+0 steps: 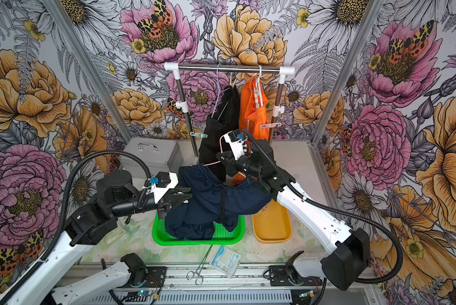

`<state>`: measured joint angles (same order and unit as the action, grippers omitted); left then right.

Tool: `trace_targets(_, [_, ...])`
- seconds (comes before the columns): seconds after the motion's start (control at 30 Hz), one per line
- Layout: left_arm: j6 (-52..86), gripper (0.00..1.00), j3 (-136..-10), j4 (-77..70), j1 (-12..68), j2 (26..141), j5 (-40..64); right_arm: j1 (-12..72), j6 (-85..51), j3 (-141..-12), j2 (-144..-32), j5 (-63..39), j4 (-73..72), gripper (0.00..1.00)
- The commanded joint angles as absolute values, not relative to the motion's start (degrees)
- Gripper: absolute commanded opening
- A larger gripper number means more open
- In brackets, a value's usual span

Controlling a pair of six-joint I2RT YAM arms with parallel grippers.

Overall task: Remove the clothespins securing shorts to the hanger
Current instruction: Place the clothespin in the storage box.

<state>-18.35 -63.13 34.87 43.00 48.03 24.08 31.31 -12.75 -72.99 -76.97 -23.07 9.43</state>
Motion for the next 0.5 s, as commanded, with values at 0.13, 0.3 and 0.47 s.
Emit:
trace_targets(0.13, [-15.9, 0.00, -51.7, 5.1, 54.3, 56.7, 16.7, 28.7, -17.2, -81.3, -79.9, -25.0, 8.5, 0.00])
trace_targets(0.3, [-18.0, 0.00, -53.4, -4.4, 59.5, 69.1, 17.4, 28.4, -18.5, -83.4, -82.0, -26.9, 8.5, 0.00])
trace_targets(0.47, [-19.3, 0.00, -55.8, -10.7, 63.4, 79.6, 16.9, 28.1, -18.6, -84.7, -83.1, -28.3, 8.7, 0.00])
